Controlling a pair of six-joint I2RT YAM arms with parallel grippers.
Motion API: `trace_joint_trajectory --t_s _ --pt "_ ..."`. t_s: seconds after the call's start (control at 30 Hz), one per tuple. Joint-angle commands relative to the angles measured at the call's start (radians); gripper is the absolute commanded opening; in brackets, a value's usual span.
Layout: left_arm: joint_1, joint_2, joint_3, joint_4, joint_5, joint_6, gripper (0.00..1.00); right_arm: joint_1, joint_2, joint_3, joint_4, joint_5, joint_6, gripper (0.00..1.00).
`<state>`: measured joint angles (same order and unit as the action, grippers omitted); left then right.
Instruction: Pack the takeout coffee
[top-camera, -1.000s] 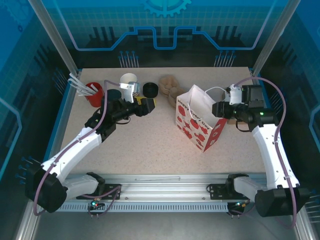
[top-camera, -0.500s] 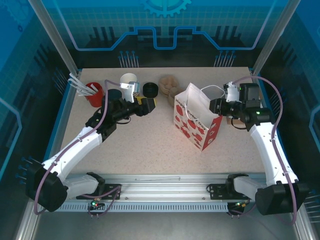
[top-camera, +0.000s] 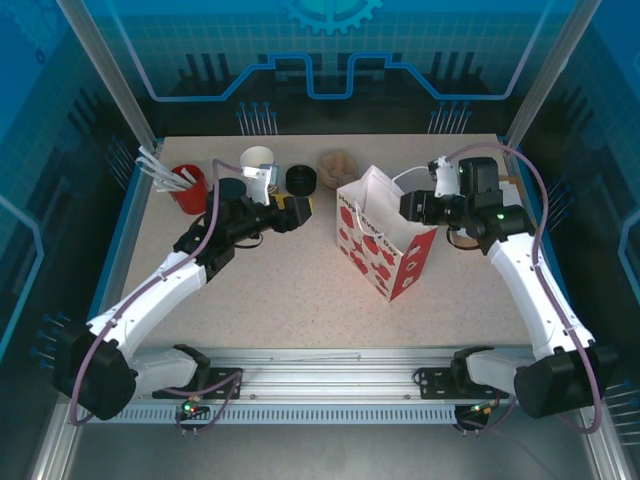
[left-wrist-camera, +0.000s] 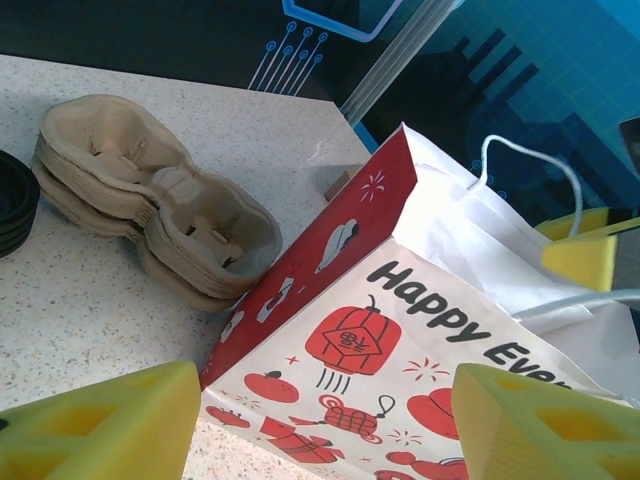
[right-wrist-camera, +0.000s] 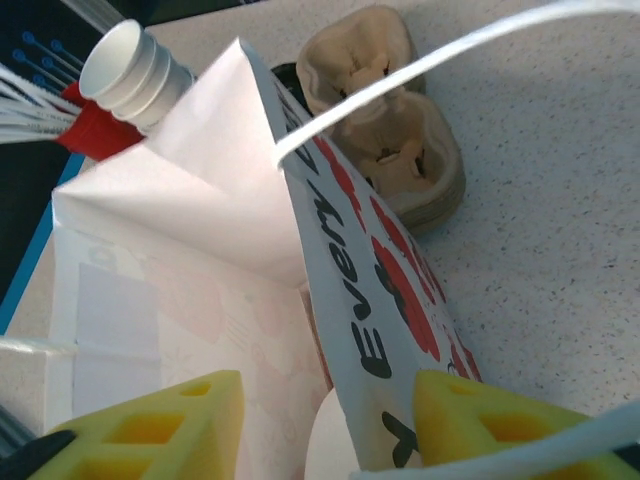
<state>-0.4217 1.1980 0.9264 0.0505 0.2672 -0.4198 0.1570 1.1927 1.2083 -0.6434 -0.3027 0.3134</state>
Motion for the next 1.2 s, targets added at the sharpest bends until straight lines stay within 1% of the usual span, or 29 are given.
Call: trace_joint_trajectory --t_s 0.0,0.1,0.17,0.23,0.3,0.37,0.47,0.5,0.57,0.67,0.73,0.87,0.97,1.0,1.03,1.07,1.13,1.17 --pt "0.003 -0.005 -0.015 0.003 -0.051 0.021 0.7 -0.049 -0.051 0.052 -0.053 0.025 -0.035 0.56" --pt "0.003 -0.023 -0.036 0.005 -0.109 0.041 0.71 -0.11 -0.094 0.068 -0.092 0.077 -0.072 0.62" --pt "0.005 -0.046 -0.053 -0.002 -0.174 0.062 0.73 -0.147 -0.125 0.073 -0.103 0.137 -0.092 0.69" --pt "0.015 -0.077 -0.082 -0.001 -0.247 0.089 0.76 -0.175 -0.152 0.061 -0.096 0.245 -0.115 0.72" --pt "0.035 -0.113 -0.121 0.005 -0.34 0.121 0.81 -0.192 -0.173 0.021 -0.065 0.394 -0.132 0.76" --pt "0.068 -0.156 -0.17 0.015 -0.448 0.162 0.89 -0.208 -0.19 -0.06 0.014 0.522 -0.147 0.83" --pt "0.138 -0.2 -0.251 0.045 -0.593 0.201 0.99 -0.215 -0.183 -0.218 0.177 0.643 -0.145 0.98" --pt "0.175 -0.209 -0.28 0.06 -0.615 0.205 0.99 -0.215 -0.171 -0.266 0.234 0.659 -0.139 1.0" --pt "0.244 -0.206 -0.329 0.09 -0.627 0.195 0.99 -0.215 -0.136 -0.356 0.333 0.688 -0.121 1.0" --pt "0.336 -0.151 -0.37 0.137 -0.599 0.163 0.99 -0.215 -0.063 -0.482 0.518 0.711 -0.132 1.0" --pt "0.36 -0.09 -0.371 0.172 -0.595 0.17 0.99 -0.216 -0.007 -0.541 0.635 0.701 -0.142 1.0" --pt "0.363 0.037 -0.379 0.295 -0.587 0.245 0.99 -0.209 0.1 -0.612 0.831 0.612 -0.157 1.0" --pt "0.369 0.09 -0.405 0.402 -0.556 0.298 0.99 -0.197 0.15 -0.666 0.978 0.557 -0.183 1.0" --pt "0.37 0.094 -0.396 0.388 -0.55 0.311 0.99 -0.194 0.16 -0.688 1.023 0.544 -0.19 1.0" --pt "0.371 0.103 -0.4 0.412 -0.547 0.338 0.99 -0.191 0.165 -0.701 1.06 0.53 -0.197 1.0" --pt "0.371 0.114 -0.412 0.453 -0.55 0.361 0.99 -0.185 0.159 -0.705 1.063 0.525 -0.198 1.0" --pt "0.374 0.139 -0.44 0.533 -0.546 0.4 0.99 -0.173 0.152 -0.745 1.158 0.505 -0.213 1.0" --pt "0.378 0.151 -0.43 0.507 -0.54 0.395 0.99 -0.168 0.15 -0.755 1.181 0.5 -0.215 1.0"
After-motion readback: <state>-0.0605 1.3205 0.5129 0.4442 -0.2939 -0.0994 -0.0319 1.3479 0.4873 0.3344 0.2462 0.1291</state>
